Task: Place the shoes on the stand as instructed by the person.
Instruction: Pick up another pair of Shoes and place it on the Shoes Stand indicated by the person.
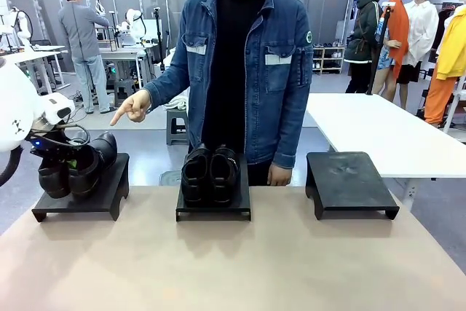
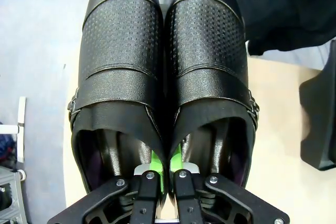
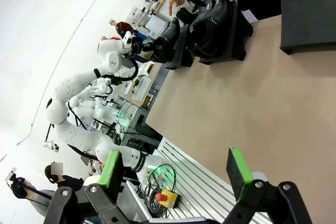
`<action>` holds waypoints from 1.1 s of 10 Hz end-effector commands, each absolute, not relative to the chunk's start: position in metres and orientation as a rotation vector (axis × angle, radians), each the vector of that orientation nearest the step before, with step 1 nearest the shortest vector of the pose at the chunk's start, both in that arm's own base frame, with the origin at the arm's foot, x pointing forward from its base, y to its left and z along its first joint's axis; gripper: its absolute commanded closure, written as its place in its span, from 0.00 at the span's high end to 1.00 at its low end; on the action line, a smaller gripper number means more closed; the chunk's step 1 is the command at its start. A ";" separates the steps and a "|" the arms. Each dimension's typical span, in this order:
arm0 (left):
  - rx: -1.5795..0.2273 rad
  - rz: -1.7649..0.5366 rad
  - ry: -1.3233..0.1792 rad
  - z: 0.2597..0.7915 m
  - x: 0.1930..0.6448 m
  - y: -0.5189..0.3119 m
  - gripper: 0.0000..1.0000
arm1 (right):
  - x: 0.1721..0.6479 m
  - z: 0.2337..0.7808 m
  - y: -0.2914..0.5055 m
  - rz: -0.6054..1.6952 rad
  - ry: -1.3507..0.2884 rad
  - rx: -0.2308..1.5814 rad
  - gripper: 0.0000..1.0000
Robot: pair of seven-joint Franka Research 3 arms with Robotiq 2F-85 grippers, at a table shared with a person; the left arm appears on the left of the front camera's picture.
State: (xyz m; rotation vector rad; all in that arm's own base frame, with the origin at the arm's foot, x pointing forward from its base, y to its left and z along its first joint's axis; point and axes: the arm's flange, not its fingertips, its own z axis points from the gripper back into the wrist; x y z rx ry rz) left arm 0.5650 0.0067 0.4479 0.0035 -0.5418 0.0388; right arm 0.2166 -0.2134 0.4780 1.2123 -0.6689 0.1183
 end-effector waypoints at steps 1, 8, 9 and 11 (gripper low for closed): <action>-0.018 0.006 -0.600 0.445 0.576 0.014 0.07 | 0.216 0.480 -0.215 0.135 -0.687 1.217 1.00; -0.001 -0.006 -0.571 0.422 0.585 0.018 0.43 | 0.216 0.480 -0.215 0.135 -0.687 1.217 1.00; 0.006 -0.004 -0.571 0.424 0.585 0.018 0.61 | 0.216 0.480 -0.215 0.135 -0.687 1.217 1.00; 0.009 -0.010 -0.560 0.430 0.580 0.018 0.97 | 0.216 0.480 -0.215 0.135 -0.687 1.217 1.00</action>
